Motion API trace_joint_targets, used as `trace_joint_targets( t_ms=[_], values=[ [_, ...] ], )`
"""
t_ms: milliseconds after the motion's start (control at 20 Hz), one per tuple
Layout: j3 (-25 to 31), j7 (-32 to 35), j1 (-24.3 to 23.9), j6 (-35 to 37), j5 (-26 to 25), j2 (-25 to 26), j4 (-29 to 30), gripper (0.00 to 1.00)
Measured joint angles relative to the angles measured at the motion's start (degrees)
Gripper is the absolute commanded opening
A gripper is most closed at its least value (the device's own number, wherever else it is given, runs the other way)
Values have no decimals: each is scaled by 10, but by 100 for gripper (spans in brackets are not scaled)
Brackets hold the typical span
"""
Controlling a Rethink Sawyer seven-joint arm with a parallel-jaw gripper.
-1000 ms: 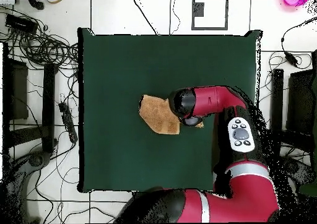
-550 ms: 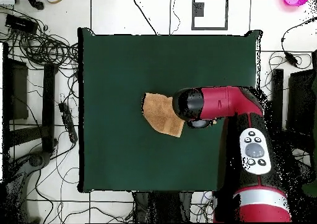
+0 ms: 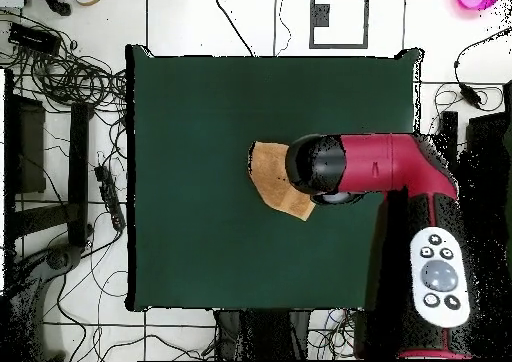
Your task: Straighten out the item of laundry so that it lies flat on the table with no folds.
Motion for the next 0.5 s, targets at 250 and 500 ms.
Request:
trace_joint_targets(
  t_ms=[250,500],
  values=[
    [0,0,-11,12,0,-12,-4,0],
    [0,0,-37,33,-1,-13,-25,0]
  ],
)
